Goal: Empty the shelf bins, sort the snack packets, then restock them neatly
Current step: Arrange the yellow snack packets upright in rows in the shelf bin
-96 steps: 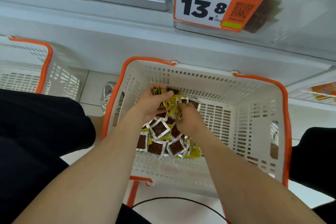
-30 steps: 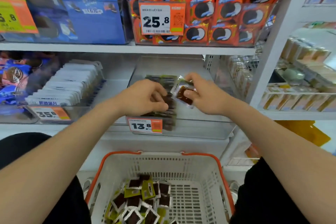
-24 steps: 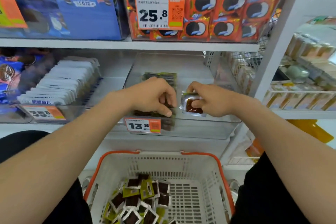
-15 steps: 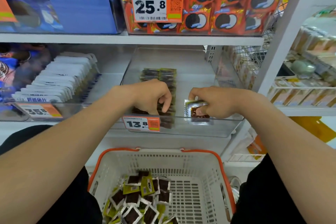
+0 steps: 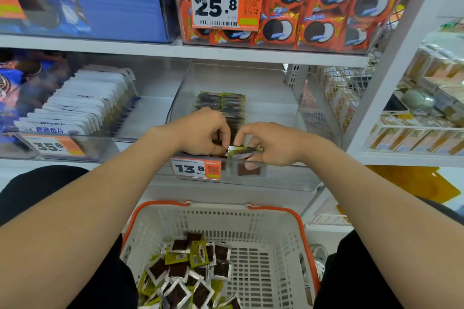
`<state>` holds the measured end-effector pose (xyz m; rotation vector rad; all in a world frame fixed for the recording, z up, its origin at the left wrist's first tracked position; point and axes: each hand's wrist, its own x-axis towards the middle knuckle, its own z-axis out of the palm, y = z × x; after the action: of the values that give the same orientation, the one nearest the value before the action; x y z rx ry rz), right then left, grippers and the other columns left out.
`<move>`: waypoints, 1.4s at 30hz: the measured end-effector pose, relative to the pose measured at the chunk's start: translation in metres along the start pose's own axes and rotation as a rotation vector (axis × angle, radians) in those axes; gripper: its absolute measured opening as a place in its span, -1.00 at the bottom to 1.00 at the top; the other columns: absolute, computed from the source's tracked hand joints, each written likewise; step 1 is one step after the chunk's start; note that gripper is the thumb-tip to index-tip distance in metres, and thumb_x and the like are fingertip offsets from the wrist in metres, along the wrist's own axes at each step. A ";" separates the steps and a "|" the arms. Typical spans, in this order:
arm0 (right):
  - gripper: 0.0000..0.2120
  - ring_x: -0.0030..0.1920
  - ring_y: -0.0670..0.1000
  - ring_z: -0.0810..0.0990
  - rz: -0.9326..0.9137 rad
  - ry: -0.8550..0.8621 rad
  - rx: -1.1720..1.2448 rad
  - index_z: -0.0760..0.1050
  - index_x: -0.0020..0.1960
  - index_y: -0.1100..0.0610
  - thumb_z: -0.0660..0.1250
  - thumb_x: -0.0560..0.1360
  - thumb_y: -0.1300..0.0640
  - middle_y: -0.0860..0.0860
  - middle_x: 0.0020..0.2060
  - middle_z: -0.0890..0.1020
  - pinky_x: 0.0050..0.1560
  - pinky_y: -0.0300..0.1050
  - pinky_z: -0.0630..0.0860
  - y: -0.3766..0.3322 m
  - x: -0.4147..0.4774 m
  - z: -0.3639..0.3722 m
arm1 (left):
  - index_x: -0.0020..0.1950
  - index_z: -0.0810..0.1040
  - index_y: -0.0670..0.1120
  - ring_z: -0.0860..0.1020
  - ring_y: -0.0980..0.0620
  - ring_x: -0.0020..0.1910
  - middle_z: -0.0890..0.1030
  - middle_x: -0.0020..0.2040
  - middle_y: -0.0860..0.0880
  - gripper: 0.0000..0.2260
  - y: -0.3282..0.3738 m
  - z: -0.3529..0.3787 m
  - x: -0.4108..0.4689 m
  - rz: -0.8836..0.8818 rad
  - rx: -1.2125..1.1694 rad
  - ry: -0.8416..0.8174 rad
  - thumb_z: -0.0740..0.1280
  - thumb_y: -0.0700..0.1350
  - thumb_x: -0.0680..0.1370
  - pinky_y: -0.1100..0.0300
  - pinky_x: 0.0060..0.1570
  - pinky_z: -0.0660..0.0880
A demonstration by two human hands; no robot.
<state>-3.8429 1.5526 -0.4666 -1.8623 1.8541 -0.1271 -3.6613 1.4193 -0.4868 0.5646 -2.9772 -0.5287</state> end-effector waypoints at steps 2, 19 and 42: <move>-0.56 0.09 0.02 0.61 0.044 0.028 0.032 0.55 0.13 -0.04 0.67 0.36 -0.04 -0.14 -0.06 0.59 0.14 -0.05 0.56 0.001 0.004 0.000 | -0.11 0.74 0.04 0.61 0.23 -0.16 0.70 -0.13 0.14 -0.92 -0.001 0.001 -0.001 -0.015 -0.009 0.021 0.59 -0.12 0.47 0.48 -0.18 0.41; -0.57 -0.32 -0.09 0.73 0.258 0.061 0.262 0.71 -0.06 0.15 0.75 0.22 -0.07 0.00 -0.24 0.74 -0.11 -0.14 0.66 -0.006 0.016 0.012 | -0.03 0.78 0.14 0.64 0.23 0.00 0.73 -0.07 0.21 -0.89 -0.007 -0.006 0.002 -0.017 -0.182 -0.158 0.61 0.03 0.46 0.19 0.12 0.58; -0.52 -0.14 0.19 0.78 0.381 -0.043 0.578 0.54 0.09 0.27 0.71 0.31 0.20 0.24 -0.18 0.75 0.04 0.12 0.71 -0.009 0.017 0.022 | -0.06 0.77 0.12 0.62 0.23 -0.04 0.72 -0.08 0.21 -0.91 -0.004 -0.007 0.000 -0.060 -0.138 -0.102 0.61 0.03 0.46 0.35 -0.05 0.41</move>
<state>-3.8248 1.5424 -0.4866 -1.1006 1.8518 -0.4327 -3.6591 1.4137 -0.4820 0.6347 -2.9946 -0.7837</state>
